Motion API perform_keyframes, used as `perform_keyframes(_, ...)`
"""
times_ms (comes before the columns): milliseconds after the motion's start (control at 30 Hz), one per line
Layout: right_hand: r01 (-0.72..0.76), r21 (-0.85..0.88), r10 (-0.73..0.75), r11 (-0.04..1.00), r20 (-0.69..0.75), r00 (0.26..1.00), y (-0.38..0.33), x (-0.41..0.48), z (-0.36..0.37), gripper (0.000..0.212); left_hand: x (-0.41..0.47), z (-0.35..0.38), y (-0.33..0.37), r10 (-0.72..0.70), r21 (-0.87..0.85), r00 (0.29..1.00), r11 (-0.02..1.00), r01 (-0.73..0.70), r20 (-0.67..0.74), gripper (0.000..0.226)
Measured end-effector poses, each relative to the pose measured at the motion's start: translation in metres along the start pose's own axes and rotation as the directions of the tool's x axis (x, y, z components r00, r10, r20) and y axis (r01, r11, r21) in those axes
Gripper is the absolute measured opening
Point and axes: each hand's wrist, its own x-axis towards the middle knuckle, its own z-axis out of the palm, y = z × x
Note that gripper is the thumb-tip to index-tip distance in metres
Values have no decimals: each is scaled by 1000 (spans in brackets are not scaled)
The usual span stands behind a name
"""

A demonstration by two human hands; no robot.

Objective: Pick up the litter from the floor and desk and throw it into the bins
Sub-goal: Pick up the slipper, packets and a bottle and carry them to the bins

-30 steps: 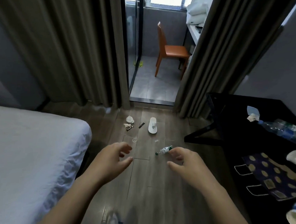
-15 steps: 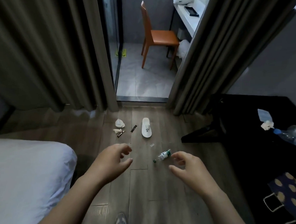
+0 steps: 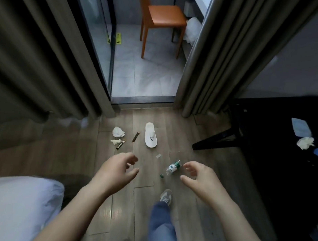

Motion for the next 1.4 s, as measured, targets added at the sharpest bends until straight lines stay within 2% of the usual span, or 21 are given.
perform_keyframes(267, -136, 4, 135, 991, 52, 989, 61, 131, -28, 36, 127, 35, 22, -70, 31, 997, 997, 68, 46, 22)
perform_keyframes(467, -250, -16, 250, 968, 144, 957, 112, 208, 2, 42, 210, 87, -6, -119, 78, 984, 991, 109, 132, 22)
perform_keyframes(633, -423, 120, 397, 898, 196, 897, 165, 264, 66, 38, 274, 145, -55, -138, 131, 971, 985, 114, 195, 20)
perform_keyframes(833, -588, 208, 534, 782, 263, 804, 247, 326, 175, 48, 345, 237, -134, -97, 234, 964, 972, 37, 248, 22)
perform_keyframes(1067, -713, 118, 636, 692, 369, 678, 347, 397, 309, 66, 424, 341, -241, -29, 287, 971, 957, -41, 236, 24)
perform_keyframes(1133, -744, 122, 674, 657, 349, 651, 374, 416, 348, 62, 444, 372, -274, -9, 300, 969, 951, -68, 248, 25)
perform_keyframes(1233, -764, 218, 708, 608, 287, 645, 415, 448, 411, 57, 473, 422, -316, 40, 282, 959, 952, -122, 280, 24)
perform_keyframes(1333, -753, 250, 736, 609, 178, 654, 449, 481, 465, 75, 510, 467, -353, 73, 231, 961, 963, -137, 266, 23)
perform_keyframes(1400, -700, 204, 710, 684, 35, 704, 464, 501, 488, 90, 535, 494, -373, 105, 187, 967, 971, -151, 233, 21)
